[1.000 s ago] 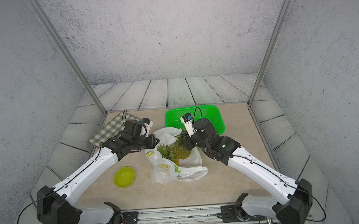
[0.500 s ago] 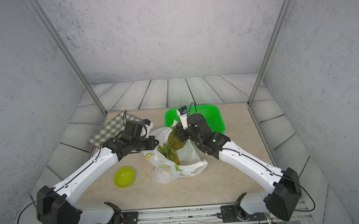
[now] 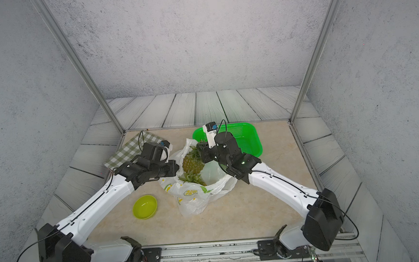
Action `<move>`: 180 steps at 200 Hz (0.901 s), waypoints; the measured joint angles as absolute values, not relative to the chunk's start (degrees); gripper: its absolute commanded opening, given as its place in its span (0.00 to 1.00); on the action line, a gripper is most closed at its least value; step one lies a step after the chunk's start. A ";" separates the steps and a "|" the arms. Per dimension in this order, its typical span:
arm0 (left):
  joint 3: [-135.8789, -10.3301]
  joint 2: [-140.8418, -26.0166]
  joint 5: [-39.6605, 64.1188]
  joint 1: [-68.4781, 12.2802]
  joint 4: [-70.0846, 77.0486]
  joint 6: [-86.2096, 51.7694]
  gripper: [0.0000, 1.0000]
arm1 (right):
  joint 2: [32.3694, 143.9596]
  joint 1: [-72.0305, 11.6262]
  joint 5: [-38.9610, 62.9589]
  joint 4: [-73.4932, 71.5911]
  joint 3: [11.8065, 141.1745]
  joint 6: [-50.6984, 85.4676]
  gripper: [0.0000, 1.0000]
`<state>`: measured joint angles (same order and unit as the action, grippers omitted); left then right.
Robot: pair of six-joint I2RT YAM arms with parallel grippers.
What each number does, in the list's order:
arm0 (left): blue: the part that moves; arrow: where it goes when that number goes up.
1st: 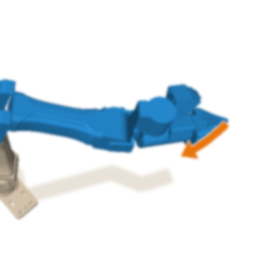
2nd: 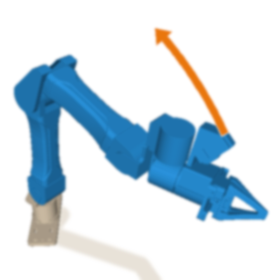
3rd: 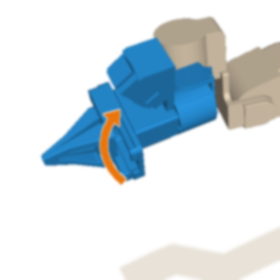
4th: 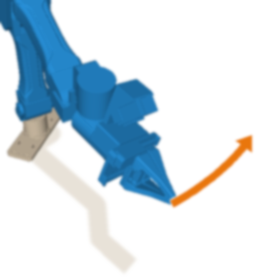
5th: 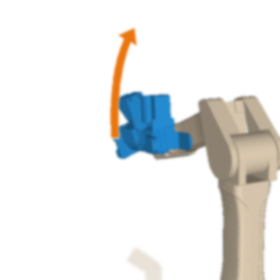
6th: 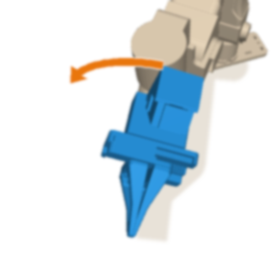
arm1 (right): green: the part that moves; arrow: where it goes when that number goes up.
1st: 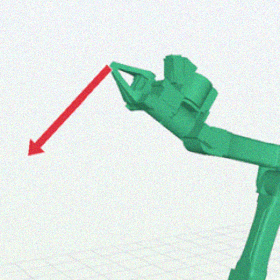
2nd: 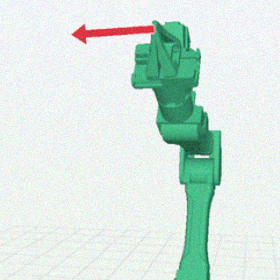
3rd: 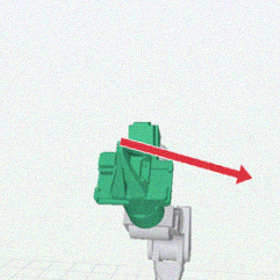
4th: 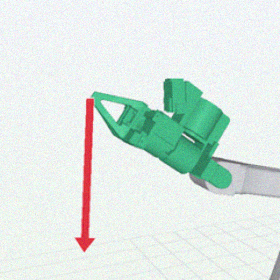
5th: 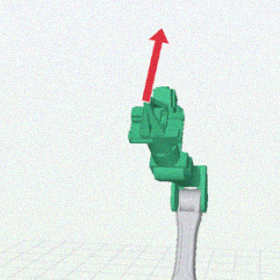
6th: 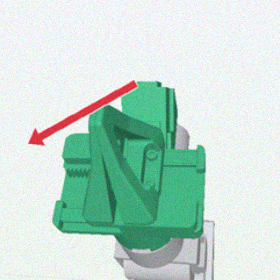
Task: Place the pineapple into a plastic bag & tie a knot
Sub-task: Place the pineapple in the plastic bag.
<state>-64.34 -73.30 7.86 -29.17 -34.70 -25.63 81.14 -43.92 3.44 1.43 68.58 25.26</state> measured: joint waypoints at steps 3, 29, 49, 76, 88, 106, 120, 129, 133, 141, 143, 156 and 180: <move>-64.34 -73.14 7.75 -29.02 -34.96 -25.34 0.39 | 81.23 -43.99 3.51 1.26 68.29 25.52 0.00; -64.53 -71.64 6.98 -28.45 -37.10 -24.21 0.56 | 82.08 -44.34 4.45 -0.36 66.24 27.18 0.00; -65.60 -72.07 7.07 -28.45 -39.05 -22.65 0.61 | 82.06 -44.56 5.04 -0.67 66.00 27.81 0.00; -66.92 -75.29 8.21 -28.45 -40.53 -21.17 0.64 | 82.04 -44.86 5.52 -0.67 66.00 27.86 0.00; -67.05 -77.08 9.32 -28.45 -40.47 -20.91 0.64 | 82.04 -45.06 5.45 -0.43 65.91 27.64 0.00; -67.05 -78.94 11.27 -28.36 -40.40 -21.19 0.47 | 82.04 -45.10 5.21 0.62 65.69 27.16 0.00; -67.05 -79.94 12.23 -28.36 -40.56 -21.19 0.17 | 82.00 -45.19 5.26 0.67 65.28 27.00 0.00; -67.05 -80.38 12.49 -28.36 -40.62 -20.86 0.05 | 81.95 -45.45 5.32 0.67 65.10 26.98 0.00; -67.05 -80.44 12.49 -28.36 -40.75 -21.12 0.01 | 81.91 -45.58 5.39 0.67 65.06 26.94 0.00; -67.13 -80.47 12.71 -28.34 -41.30 -20.84 0.00 | 81.82 -45.84 5.45 0.89 65.04 26.83 0.00; -67.13 -80.47 12.71 -28.36 -41.39 -20.53 0.00 | 81.80 -45.89 5.48 0.97 65.04 26.81 0.00; -67.94 -80.44 12.86 -28.34 -42.87 -20.80 0.00 | 81.54 -46.13 5.67 1.63 65.04 26.72 0.00; -68.62 -78.59 12.69 -28.25 -44.25 -20.73 0.00 | 81.28 -46.63 5.69 2.72 65.08 25.85 0.00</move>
